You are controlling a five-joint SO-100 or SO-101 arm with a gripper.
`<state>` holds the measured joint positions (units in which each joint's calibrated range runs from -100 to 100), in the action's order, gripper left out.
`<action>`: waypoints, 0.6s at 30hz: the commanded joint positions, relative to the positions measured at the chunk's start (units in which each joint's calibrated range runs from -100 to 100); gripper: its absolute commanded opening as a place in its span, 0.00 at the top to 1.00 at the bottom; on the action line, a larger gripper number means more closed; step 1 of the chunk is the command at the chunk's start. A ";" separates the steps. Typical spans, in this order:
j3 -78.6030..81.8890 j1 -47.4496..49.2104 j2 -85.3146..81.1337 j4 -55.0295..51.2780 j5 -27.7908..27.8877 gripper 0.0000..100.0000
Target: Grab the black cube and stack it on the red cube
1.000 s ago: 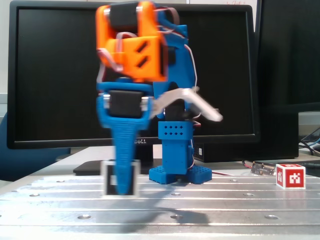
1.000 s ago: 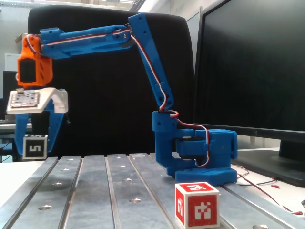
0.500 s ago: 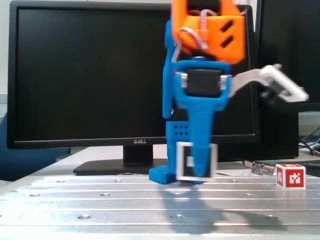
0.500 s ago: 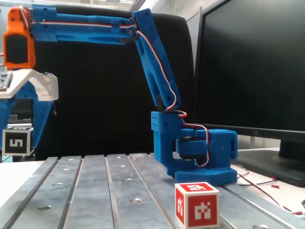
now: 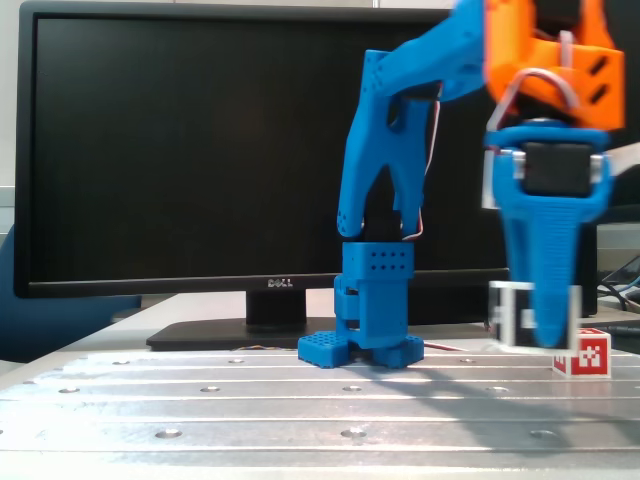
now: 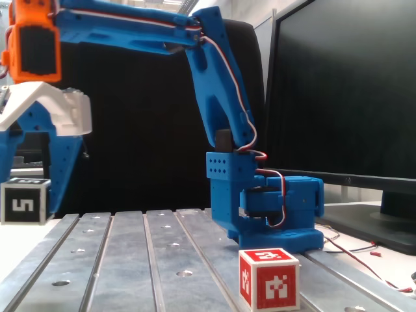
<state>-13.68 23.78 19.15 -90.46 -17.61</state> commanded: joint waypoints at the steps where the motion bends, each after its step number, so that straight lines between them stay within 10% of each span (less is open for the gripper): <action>1: -1.75 3.58 -0.27 -1.76 -2.96 0.81; 18: -1.20 14.72 -3.87 -9.20 -10.27 0.82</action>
<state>-13.68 36.30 19.15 -99.31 -26.37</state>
